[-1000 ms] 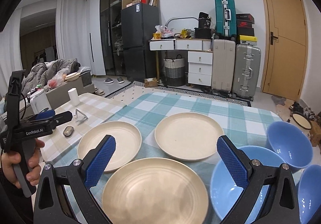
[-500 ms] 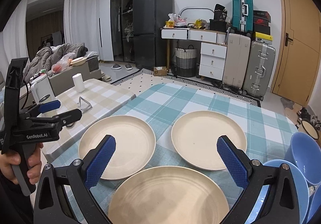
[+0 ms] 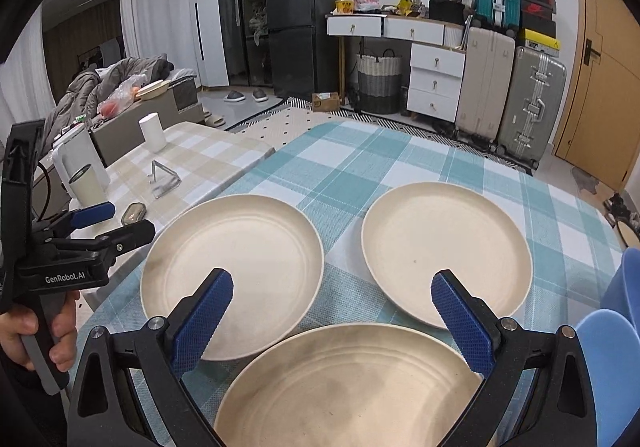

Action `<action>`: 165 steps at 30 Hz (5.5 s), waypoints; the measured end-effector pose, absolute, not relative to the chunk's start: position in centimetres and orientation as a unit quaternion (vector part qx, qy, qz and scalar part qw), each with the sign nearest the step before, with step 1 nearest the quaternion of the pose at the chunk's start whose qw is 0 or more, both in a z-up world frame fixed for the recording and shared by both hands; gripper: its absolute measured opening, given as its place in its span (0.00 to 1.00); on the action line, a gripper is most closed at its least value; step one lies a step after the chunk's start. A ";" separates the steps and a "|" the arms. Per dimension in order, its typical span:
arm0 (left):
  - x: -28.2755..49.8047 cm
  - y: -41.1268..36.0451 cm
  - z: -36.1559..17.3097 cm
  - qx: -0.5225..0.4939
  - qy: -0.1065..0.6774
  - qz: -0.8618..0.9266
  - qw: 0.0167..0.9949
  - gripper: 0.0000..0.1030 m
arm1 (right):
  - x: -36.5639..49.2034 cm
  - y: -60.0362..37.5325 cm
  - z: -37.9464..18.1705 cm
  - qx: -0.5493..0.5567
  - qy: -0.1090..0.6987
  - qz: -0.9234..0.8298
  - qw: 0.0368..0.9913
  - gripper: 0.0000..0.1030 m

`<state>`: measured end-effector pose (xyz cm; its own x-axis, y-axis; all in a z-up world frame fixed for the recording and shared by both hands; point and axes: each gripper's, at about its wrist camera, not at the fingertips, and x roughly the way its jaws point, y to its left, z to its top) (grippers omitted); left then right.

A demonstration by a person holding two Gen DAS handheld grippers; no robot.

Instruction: Organize plates and bowls

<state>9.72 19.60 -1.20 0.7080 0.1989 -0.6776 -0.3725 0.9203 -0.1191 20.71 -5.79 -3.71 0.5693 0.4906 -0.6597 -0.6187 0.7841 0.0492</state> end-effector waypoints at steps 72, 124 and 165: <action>9.1 18.3 -1.4 -0.135 0.367 0.133 0.911 0.26 | 22.1 -1.4 -6.5 -0.122 0.388 0.295 0.865 0.20; 7.7 7.8 3.8 -0.064 0.358 0.032 0.931 0.26 | 15.5 -12.5 -1.0 -0.073 0.358 0.214 0.906 0.20; 10.0 3.7 -0.2 -0.005 0.405 -0.028 0.914 0.26 | 11.6 -17.7 -4.2 -0.041 0.380 0.172 0.908 0.20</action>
